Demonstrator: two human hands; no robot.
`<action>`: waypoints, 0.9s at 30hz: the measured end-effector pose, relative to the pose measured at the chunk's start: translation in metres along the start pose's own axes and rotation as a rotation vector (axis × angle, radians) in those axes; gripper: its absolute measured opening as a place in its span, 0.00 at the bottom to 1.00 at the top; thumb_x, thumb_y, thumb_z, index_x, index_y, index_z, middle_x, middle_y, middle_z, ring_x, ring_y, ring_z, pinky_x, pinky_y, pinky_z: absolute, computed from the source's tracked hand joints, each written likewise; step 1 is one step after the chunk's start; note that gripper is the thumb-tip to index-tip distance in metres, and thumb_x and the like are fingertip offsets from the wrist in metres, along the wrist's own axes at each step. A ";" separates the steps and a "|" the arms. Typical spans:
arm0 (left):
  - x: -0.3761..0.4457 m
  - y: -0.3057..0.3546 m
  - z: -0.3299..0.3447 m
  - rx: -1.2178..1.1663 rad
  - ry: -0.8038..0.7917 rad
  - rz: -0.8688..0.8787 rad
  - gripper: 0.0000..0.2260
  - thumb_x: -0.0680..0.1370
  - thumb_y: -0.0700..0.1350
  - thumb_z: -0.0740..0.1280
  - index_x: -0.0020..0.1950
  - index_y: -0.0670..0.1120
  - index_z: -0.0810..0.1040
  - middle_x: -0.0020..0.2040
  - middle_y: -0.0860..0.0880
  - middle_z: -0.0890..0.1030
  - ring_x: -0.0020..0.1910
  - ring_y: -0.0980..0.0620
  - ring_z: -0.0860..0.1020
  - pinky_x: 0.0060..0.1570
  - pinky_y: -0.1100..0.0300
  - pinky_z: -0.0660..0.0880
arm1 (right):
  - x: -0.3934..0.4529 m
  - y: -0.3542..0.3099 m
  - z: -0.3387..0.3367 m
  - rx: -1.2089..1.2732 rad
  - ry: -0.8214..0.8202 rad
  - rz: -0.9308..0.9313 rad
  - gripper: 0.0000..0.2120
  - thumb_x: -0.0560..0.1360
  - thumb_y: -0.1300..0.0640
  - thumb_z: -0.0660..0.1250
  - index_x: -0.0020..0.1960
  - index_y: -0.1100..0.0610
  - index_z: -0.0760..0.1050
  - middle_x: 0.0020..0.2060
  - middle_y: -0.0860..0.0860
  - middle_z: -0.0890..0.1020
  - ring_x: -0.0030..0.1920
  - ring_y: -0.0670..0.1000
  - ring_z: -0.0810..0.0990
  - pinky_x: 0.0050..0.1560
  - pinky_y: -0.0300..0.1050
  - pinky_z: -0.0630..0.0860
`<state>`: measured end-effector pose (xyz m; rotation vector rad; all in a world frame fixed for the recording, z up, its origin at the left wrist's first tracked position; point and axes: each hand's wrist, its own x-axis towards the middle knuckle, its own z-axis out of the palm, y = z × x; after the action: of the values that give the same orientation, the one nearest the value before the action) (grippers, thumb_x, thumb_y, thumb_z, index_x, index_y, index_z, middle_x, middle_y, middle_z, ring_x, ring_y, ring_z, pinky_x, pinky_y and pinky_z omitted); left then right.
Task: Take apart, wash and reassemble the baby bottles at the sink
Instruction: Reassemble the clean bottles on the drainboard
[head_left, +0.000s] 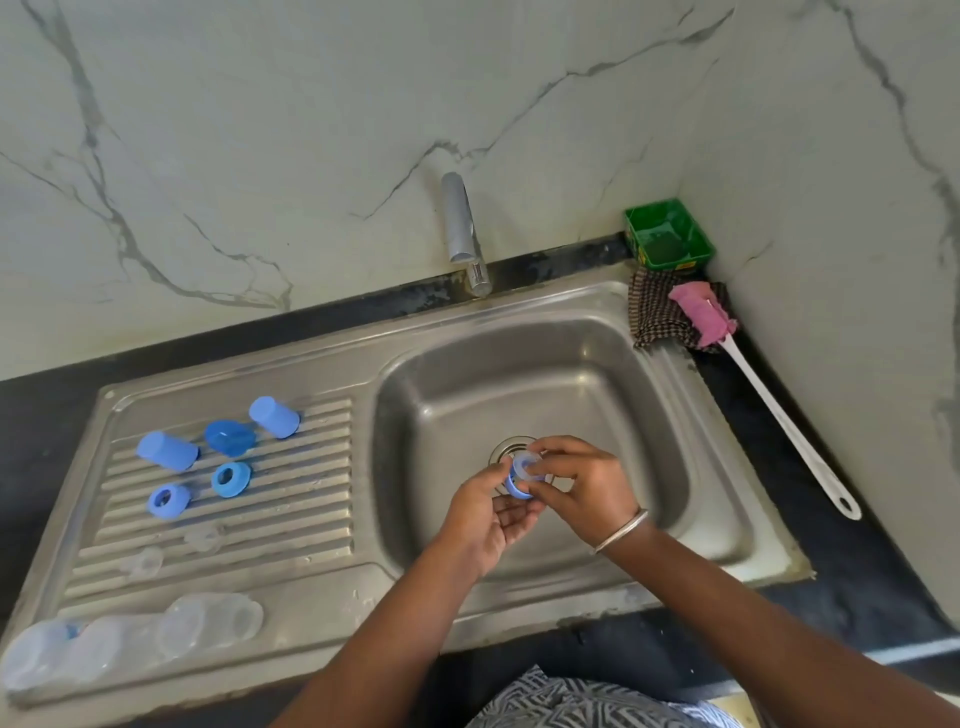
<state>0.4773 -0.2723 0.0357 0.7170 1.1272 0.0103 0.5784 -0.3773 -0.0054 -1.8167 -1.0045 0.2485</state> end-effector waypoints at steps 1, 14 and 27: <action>0.000 0.001 0.001 0.019 0.004 0.019 0.13 0.82 0.49 0.65 0.50 0.40 0.80 0.35 0.42 0.84 0.32 0.48 0.83 0.34 0.59 0.80 | 0.001 0.001 -0.001 0.005 -0.011 -0.010 0.06 0.69 0.54 0.74 0.45 0.54 0.86 0.49 0.44 0.83 0.49 0.33 0.78 0.49 0.28 0.73; -0.002 -0.001 0.003 0.232 -0.053 0.224 0.13 0.85 0.51 0.58 0.54 0.48 0.82 0.42 0.45 0.84 0.37 0.49 0.82 0.43 0.57 0.81 | 0.004 0.002 -0.001 0.069 -0.017 0.029 0.04 0.71 0.58 0.73 0.45 0.53 0.80 0.45 0.44 0.79 0.45 0.43 0.80 0.43 0.36 0.79; 0.001 -0.001 -0.007 0.388 -0.077 0.314 0.12 0.83 0.51 0.61 0.55 0.44 0.77 0.45 0.42 0.86 0.41 0.46 0.85 0.42 0.59 0.81 | 0.012 -0.006 -0.010 0.338 -0.154 0.460 0.14 0.76 0.63 0.69 0.44 0.44 0.82 0.35 0.47 0.85 0.35 0.48 0.84 0.38 0.43 0.81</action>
<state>0.4718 -0.2694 0.0330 1.2265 0.9420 0.0307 0.5882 -0.3744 0.0078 -1.7090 -0.5878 0.8011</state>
